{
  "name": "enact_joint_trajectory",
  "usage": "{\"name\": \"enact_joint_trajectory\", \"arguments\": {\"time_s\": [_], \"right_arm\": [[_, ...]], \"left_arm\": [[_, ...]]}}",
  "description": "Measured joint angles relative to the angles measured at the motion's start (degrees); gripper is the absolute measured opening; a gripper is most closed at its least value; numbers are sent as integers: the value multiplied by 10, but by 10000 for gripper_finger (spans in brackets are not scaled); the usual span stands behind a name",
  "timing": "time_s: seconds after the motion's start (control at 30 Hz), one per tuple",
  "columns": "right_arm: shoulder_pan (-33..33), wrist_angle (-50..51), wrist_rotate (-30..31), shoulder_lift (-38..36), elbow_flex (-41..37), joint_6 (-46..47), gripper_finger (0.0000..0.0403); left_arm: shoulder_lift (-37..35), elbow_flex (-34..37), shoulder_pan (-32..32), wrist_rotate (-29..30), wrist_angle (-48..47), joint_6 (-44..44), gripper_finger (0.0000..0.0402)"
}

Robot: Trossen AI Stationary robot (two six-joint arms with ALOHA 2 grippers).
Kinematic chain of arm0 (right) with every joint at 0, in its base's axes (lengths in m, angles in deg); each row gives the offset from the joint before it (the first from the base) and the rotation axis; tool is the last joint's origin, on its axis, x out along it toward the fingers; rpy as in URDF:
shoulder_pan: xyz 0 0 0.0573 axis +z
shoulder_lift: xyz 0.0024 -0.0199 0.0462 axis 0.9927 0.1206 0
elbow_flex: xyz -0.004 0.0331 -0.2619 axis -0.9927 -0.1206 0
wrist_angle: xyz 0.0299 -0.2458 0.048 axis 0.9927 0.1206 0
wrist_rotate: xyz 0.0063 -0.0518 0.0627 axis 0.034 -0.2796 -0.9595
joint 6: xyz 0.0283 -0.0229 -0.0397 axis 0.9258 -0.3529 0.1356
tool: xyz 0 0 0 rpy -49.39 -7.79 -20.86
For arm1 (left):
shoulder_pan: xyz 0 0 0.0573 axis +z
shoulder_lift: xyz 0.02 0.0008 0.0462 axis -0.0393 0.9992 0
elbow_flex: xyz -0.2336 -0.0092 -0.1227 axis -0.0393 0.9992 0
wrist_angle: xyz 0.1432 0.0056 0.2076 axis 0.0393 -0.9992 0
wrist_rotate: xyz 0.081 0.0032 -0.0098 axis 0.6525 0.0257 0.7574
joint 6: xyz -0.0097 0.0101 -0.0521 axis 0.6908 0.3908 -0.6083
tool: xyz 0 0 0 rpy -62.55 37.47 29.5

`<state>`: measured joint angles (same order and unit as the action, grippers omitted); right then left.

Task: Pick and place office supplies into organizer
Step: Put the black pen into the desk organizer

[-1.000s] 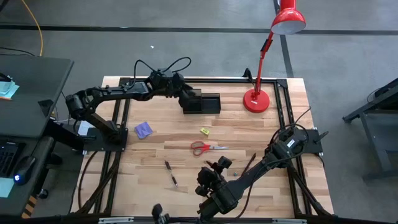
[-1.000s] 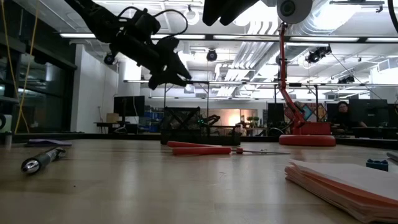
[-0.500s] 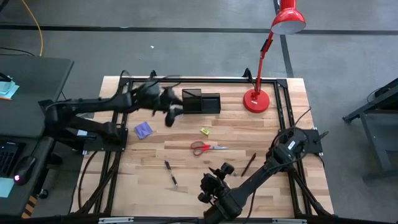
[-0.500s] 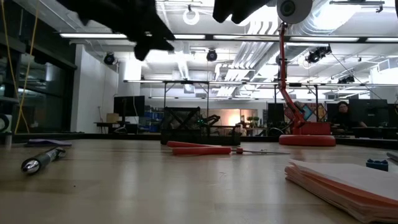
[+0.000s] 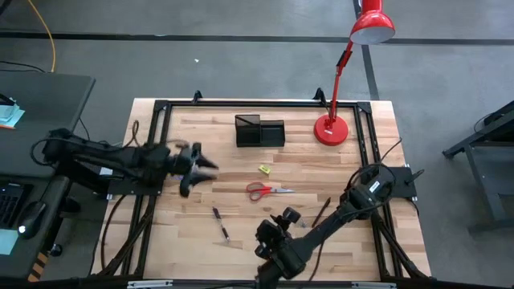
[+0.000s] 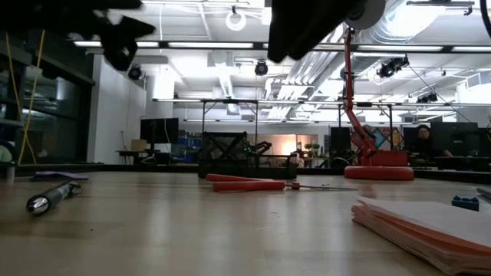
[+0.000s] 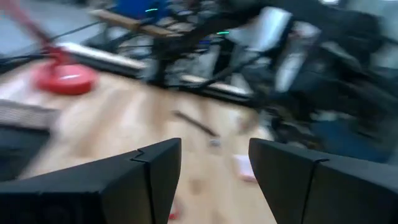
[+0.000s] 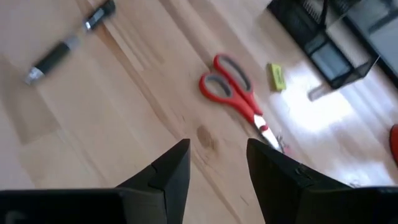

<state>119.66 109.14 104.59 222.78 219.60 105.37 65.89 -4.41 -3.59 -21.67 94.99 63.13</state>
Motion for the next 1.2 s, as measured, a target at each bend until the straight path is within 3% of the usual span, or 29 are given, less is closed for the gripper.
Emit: {"name": "enact_joint_trajectory", "arguments": {"time_s": [0.1,0.2,0.37,0.57,0.77,0.9,1.1,1.2], "right_arm": [[-18,0,-50,-1,0,-13,146],[-38,0,-137,-1,0,-19,145],[-67,0,-246,-1,0,-19,149],[-85,0,-267,-1,0,-11,149],[-88,-1,-259,-16,-8,0,141],[-86,-1,-265,-69,-66,77,134],[-38,-17,-387,-129,-189,259,133],[-4,-43,-389,-162,-233,358,133]], "left_arm": [[-2,50,-57,-2,105,15,181],[4,84,-93,0,187,20,181],[11,107,-136,9,214,20,182],[11,107,-153,98,219,17,182],[15,107,-152,99,222,21,182],[14,106,-152,97,232,28,182],[14,106,-152,97,239,46,182],[14,106,-152,105,259,61,182]]}}
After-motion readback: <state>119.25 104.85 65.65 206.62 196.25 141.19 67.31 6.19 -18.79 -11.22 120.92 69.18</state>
